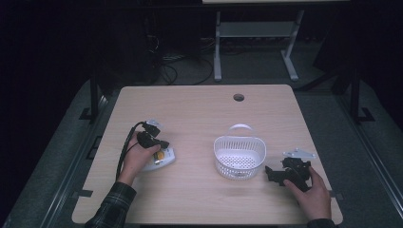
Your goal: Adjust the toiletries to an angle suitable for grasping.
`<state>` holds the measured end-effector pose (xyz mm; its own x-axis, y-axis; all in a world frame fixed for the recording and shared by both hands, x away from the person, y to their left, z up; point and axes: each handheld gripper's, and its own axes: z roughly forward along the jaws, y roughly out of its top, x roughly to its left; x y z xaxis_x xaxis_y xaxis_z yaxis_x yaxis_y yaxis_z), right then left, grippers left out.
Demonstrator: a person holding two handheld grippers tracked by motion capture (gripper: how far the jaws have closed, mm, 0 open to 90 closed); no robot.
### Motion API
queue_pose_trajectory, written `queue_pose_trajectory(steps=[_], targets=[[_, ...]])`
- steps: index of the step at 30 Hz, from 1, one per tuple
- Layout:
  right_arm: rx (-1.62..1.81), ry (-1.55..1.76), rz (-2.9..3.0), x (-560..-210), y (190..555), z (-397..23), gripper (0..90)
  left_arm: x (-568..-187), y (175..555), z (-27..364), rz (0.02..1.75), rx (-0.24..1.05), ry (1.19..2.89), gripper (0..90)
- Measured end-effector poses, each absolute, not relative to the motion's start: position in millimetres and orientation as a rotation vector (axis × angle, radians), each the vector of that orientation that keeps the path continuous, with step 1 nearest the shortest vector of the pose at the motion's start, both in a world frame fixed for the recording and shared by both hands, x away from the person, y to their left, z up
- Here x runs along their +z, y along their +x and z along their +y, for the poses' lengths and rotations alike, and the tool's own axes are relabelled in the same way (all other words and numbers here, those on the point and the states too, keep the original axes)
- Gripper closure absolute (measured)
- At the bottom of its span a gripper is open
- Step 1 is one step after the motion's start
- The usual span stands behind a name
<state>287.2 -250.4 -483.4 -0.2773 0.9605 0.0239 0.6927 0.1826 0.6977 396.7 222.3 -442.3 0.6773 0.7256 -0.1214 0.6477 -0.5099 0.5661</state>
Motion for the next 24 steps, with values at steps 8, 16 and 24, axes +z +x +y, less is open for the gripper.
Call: queue_pose_trajectory(steps=[8, 16, 24], targets=[[0.852, 1.552, 2.042, -483, 287, -250, 0.0, -441, 379, 212, 1.002, 0.159, 2.323, 90.0], [0.852, 1.552, 2.042, -483, 287, -250, 0.0, -442, 364, 205, 0.958, 0.149, 2.352, 90.0], [0.852, 1.552, 2.043, -483, 287, -250, 0.0, -443, 345, 205, 0.931, 0.130, 2.353, 90.0]])
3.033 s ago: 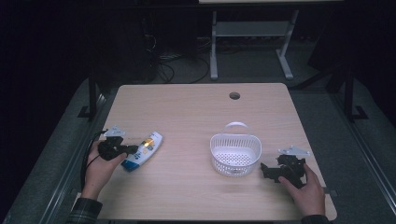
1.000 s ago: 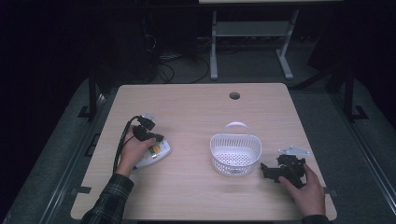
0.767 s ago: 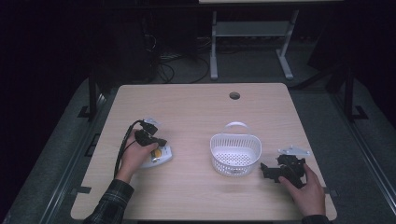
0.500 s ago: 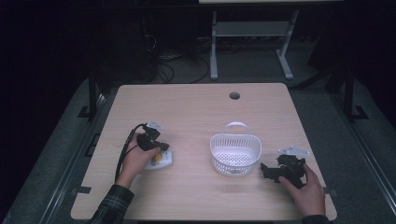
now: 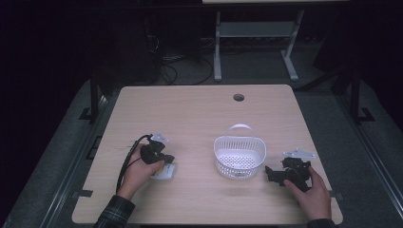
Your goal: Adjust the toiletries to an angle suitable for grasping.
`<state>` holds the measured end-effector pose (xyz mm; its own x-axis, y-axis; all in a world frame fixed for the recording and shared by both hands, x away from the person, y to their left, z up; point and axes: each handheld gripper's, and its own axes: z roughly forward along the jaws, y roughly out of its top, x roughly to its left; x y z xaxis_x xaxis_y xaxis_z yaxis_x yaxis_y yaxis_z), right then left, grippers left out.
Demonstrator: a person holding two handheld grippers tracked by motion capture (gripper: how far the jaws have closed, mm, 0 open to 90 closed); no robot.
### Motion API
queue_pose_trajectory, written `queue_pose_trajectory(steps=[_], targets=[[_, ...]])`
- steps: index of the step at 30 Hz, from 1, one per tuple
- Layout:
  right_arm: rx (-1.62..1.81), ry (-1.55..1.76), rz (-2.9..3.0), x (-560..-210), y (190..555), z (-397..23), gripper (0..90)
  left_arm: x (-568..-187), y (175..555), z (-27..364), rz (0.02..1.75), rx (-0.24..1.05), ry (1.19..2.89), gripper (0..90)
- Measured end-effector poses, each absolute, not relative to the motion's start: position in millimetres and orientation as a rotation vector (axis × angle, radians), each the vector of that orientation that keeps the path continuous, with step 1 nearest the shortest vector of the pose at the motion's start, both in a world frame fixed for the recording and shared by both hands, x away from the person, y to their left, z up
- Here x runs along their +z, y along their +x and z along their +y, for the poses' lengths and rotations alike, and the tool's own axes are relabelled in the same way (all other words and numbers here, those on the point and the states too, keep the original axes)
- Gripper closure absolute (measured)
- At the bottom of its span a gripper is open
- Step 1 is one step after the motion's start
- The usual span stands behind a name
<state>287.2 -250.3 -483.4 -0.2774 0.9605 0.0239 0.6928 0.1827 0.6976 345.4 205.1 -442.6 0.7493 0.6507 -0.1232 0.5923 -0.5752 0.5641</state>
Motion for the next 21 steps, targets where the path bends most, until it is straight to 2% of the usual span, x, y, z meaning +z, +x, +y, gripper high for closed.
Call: queue_pose_trajectory(steps=[10, 17, 21], targets=[[0.852, 1.550, 2.043, -483, 287, -250, 0.0, -441, 312, 214, 0.906, 0.105, 2.348, 90.0], [0.852, 1.551, 2.043, -483, 287, -250, 0.0, -438, 309, 218, 0.901, 0.110, 2.331, 90.0], [0.853, 1.551, 2.043, -483, 287, -250, 0.0, -428, 307, 228, 0.905, 0.154, 2.307, 90.0]])
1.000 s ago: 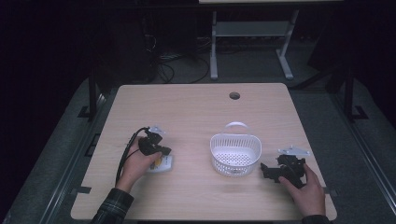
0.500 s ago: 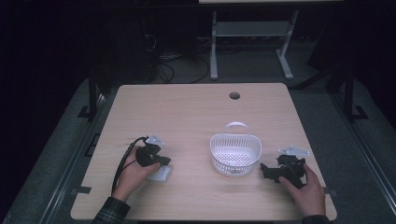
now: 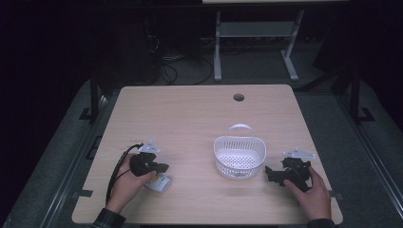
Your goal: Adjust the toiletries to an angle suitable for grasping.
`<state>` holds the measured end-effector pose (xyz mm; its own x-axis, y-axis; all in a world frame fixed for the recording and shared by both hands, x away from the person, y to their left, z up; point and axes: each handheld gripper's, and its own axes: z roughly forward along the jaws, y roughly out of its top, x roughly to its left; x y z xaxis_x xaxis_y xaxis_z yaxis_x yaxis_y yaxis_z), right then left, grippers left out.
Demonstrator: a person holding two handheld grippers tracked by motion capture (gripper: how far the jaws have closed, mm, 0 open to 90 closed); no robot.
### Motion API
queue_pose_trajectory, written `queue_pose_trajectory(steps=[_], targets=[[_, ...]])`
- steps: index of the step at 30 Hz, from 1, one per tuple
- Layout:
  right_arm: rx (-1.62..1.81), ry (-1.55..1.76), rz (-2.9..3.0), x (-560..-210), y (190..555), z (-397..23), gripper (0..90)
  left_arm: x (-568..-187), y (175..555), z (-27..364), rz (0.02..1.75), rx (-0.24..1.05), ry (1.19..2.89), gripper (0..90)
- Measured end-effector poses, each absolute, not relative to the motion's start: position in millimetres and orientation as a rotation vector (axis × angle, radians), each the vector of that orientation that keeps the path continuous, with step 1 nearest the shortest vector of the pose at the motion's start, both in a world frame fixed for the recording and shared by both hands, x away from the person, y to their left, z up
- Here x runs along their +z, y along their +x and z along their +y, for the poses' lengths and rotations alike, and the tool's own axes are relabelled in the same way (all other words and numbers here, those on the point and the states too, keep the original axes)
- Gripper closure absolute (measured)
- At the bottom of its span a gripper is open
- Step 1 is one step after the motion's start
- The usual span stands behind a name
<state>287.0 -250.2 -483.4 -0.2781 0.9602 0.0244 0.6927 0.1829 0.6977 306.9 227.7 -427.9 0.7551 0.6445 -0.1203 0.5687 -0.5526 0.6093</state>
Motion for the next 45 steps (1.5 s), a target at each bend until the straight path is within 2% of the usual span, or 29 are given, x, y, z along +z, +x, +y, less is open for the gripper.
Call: queue_pose_trajectory(steps=[13, 24, 34, 45], targets=[[0.853, 1.550, 2.045, -483, 287, -250, 0.0, -413, 286, 286, 1.057, 0.281, 2.206, 90.0], [0.854, 1.549, 2.046, -483, 287, -250, 0.0, -428, 276, 340, 1.263, 0.366, 2.179, 90.0], [0.854, 1.549, 2.046, -483, 287, -250, 0.0, -439, 285, 348, 1.300, 0.350, 2.178, 90.0], [0.855, 1.548, 2.047, -483, 287, -250, 0.0, -444, 298, 337, 1.281, 0.332, 2.201, 90.0]])
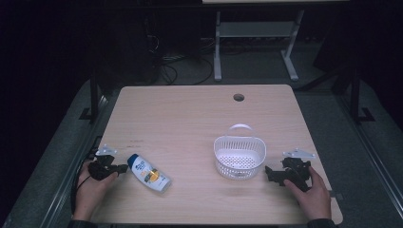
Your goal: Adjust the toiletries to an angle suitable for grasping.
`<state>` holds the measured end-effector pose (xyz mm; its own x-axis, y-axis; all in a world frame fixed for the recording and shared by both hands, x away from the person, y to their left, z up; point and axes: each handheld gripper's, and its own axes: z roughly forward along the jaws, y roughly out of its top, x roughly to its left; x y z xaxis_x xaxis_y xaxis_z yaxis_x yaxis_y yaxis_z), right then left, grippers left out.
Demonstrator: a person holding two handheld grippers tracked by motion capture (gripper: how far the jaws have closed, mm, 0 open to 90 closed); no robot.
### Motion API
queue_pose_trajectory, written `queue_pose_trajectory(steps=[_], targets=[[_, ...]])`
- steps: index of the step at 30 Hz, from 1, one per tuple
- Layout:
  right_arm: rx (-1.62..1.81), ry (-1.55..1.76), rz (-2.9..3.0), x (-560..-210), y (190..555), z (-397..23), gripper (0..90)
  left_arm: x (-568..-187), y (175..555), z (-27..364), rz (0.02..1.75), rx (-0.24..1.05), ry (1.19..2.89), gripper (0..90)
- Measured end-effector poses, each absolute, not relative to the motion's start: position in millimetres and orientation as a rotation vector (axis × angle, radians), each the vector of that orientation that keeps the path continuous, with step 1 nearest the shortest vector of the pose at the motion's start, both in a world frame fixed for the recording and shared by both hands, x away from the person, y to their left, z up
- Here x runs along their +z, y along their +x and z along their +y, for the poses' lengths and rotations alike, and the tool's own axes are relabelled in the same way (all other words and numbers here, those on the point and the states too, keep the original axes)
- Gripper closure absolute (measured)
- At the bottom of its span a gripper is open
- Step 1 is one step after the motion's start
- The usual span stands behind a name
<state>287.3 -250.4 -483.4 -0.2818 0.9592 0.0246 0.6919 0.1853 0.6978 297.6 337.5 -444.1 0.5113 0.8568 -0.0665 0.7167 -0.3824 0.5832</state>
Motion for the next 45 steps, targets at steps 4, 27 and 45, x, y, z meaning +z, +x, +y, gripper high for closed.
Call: queue_pose_trajectory(steps=[4, 27, 45], targets=[[0.855, 1.548, 2.047, -483, 287, -250, 0.0, -444, 305, 331, 1.274, 0.322, 2.199, 90.0], [0.855, 1.548, 2.047, -483, 287, -250, 0.0, -448, 346, 295, 1.217, 0.291, 2.216, 90.0], [0.855, 1.548, 2.047, -483, 287, -250, 0.0, -446, 366, 254, 1.129, 0.271, 2.250, 90.0]])
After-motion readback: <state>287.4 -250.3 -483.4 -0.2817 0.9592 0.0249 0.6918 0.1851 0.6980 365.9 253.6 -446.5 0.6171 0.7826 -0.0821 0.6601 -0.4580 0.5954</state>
